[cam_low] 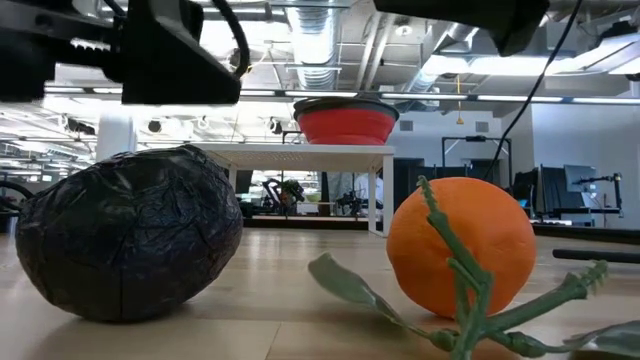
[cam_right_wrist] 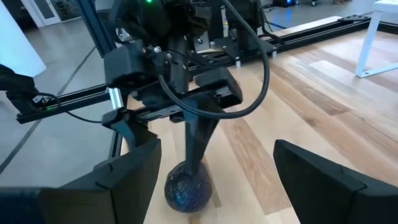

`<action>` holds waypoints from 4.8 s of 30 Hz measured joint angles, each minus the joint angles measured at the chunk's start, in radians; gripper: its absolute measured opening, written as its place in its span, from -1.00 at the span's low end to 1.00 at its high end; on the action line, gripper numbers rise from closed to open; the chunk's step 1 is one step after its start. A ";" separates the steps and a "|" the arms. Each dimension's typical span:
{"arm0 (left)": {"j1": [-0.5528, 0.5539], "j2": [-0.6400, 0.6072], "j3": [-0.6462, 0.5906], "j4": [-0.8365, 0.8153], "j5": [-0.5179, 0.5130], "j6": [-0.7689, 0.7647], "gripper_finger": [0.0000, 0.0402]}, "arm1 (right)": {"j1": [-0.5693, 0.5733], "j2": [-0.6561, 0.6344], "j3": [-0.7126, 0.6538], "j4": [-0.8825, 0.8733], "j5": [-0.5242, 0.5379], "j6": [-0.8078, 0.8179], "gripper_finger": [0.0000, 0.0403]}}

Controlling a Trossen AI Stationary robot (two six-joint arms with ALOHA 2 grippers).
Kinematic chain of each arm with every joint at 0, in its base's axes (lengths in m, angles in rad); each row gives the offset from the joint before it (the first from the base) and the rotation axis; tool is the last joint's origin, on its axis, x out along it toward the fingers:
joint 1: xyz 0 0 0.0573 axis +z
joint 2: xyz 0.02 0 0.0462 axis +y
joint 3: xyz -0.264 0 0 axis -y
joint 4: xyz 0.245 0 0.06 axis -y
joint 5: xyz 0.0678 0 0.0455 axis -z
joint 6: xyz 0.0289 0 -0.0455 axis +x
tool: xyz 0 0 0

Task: Pick & Place Fruit
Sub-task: Put the plum into the red strainer on the shelf, then put the tangerine into the red strainer on the shelf

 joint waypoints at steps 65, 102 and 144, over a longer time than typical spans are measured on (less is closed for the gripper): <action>0.706 -0.511 0.013 -0.104 0.107 0.022 0.26 | -0.179 -0.001 0.000 -0.230 0.010 -0.146 0.51; 1.145 -0.308 0.055 0.129 0.447 0.014 0.74 | -0.250 -0.002 0.000 -0.291 0.011 -0.139 0.51; 0.404 -0.549 -0.395 0.073 0.279 -0.355 0.46 | -0.212 0.162 0.152 -0.397 -0.928 -0.573 0.31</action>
